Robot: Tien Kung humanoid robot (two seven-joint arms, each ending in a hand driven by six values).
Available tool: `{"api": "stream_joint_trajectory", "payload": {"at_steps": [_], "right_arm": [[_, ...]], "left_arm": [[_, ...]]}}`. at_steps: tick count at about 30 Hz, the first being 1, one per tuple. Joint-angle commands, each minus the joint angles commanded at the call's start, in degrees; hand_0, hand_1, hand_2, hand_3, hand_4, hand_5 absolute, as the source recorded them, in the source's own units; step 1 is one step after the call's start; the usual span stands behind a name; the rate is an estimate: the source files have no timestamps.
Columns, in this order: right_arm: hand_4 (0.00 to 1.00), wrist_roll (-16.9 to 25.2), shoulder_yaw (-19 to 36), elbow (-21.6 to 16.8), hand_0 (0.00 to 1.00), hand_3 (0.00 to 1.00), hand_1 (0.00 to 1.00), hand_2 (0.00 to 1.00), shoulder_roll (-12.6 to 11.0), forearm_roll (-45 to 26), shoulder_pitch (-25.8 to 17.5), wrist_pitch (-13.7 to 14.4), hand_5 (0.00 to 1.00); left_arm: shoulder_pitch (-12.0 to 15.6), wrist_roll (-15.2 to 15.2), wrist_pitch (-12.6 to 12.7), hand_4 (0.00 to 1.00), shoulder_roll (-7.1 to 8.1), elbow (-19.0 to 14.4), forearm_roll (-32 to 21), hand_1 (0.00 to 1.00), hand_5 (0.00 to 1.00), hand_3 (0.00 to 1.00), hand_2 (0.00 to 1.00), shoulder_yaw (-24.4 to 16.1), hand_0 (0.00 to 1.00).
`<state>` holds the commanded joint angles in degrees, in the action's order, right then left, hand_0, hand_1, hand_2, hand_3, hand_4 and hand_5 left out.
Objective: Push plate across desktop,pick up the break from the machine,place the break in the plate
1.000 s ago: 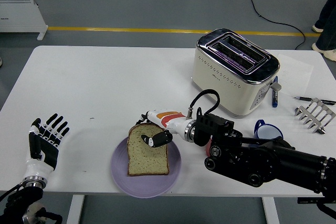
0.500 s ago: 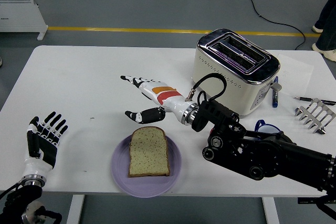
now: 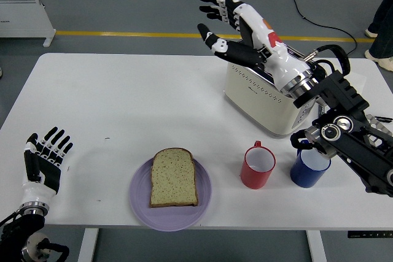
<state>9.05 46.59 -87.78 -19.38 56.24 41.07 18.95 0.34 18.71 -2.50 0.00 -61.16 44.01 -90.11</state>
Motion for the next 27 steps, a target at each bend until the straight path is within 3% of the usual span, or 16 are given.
{"api": "stream_joint_trajectory", "payload": {"at_steps": [4,10,16,21,27], "right_arm": [[0.54,1.1,8.3,0.9,0.806,0.79,0.785,0.81,-2.4,-6.7,-6.4,0.1,0.357],[0.534,2.0,20.4,3.0,0.802,0.786,0.785,0.81,-1.9,-19.3,-17.2,-0.8,0.369],[0.525,1.2,26.2,4.7,0.796,0.783,0.783,0.805,-0.3,-28.6,-26.8,-4.2,0.388],[0.525,1.2,30.1,5.8,0.796,0.783,0.783,0.805,3.1,-29.6,-33.1,-6.0,0.388],[0.521,1.5,34.0,9.2,0.797,0.784,0.782,0.805,6.3,-28.8,-37.3,-6.5,0.402]], "left_arm": [[0.0,0.6,0.6,0.548,0.0,-0.6,0.1,0.762,0.998,0.716,0.777,-1.3,0.776],[0.2,1.1,1.1,0.549,0.0,-0.9,0.2,0.762,0.998,0.716,0.776,-2.4,0.775],[0.8,2.1,0.8,0.549,0.0,-1.3,-3.9,0.761,0.998,0.711,0.774,-2.9,0.777],[1.1,2.5,1.2,0.549,0.0,-2.4,-4.3,0.761,0.998,0.711,0.774,-3.9,0.777],[1.2,2.5,1.3,0.549,0.0,-3.5,-3.9,0.762,0.998,0.71,0.774,-4.8,0.777]]}}
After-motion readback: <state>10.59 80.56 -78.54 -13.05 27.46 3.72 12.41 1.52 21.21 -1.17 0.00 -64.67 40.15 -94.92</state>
